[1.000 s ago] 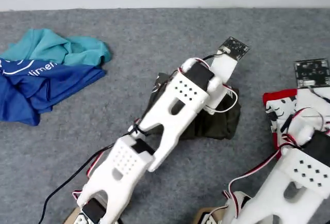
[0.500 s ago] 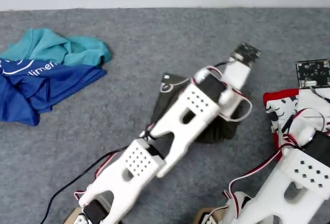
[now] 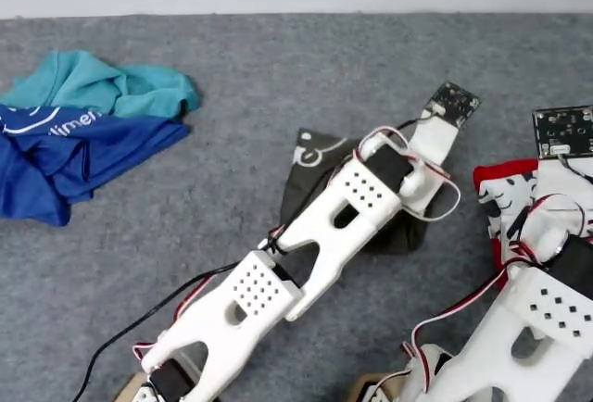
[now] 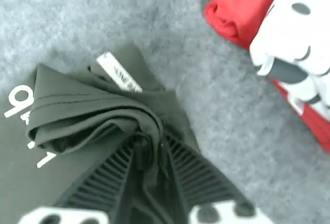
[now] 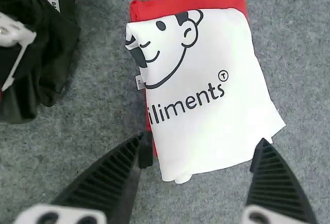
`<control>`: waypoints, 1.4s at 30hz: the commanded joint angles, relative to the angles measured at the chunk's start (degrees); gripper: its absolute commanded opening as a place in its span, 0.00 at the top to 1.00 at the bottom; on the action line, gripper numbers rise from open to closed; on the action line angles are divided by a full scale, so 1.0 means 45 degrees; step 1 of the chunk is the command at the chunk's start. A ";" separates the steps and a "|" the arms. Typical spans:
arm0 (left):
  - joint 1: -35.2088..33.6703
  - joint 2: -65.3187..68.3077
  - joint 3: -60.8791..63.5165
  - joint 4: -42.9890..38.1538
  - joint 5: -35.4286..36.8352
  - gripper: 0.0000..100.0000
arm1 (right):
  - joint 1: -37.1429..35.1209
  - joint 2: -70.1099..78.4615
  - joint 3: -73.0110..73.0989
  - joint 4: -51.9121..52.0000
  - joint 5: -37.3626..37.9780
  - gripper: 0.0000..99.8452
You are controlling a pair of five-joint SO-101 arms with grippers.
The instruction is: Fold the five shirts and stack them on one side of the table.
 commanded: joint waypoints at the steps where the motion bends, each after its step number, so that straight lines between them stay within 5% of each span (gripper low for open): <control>1: -0.0371 -0.0234 -0.0615 -0.0664 -0.0020 0.85 | 0.0068 -0.0244 -0.0313 0.0107 0.0098 0.69; 11: -0.1993 -0.0234 -0.4835 -0.0156 -0.0039 0.79 | -0.0322 -0.0166 -0.0234 0.0127 0.0078 0.69; 20: -0.6584 -0.1797 -0.4620 0.3477 -0.0645 0.79 | -0.5148 0.1358 0.2129 -0.3468 -0.0938 0.69; 25: -0.8440 -0.3341 -0.4288 0.3497 -0.0606 0.79 | -0.6339 0.4464 0.2090 -0.5265 -0.1719 0.69; 42: -0.8166 -0.6134 -0.1084 0.3477 -0.0645 0.79 | -0.6476 1.2689 -0.3243 -0.6222 -0.2051 0.69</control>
